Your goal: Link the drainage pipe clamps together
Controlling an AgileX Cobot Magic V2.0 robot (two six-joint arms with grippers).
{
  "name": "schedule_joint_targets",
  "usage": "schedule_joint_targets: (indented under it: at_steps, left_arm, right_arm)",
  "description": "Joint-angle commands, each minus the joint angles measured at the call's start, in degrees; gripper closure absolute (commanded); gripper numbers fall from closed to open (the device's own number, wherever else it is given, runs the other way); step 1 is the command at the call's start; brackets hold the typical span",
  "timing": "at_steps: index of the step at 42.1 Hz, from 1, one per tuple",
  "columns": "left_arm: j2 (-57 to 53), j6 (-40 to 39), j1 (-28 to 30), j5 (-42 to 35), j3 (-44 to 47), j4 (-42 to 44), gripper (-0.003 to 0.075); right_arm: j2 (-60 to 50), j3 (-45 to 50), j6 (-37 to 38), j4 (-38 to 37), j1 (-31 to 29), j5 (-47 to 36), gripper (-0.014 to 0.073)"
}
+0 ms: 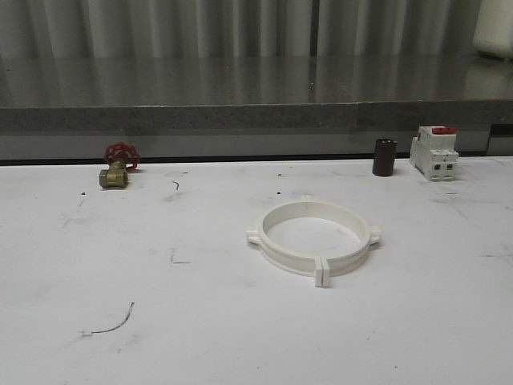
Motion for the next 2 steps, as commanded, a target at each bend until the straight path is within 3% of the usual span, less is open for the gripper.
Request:
schedule_joint_targets:
  at_steps: [1,2]
  left_arm:
    - [-0.53,-0.29,-0.33,-4.72,1.28,-0.52,0.0741]
    - [-0.53,-0.29,-0.33,-4.72,1.28,-0.52,0.0741]
  right_arm:
    - [-0.88,-0.15,0.13,-0.53,-0.16,-5.0,0.071]
    - [-0.88,-0.15,0.13,-0.53,-0.16,-5.0,0.071]
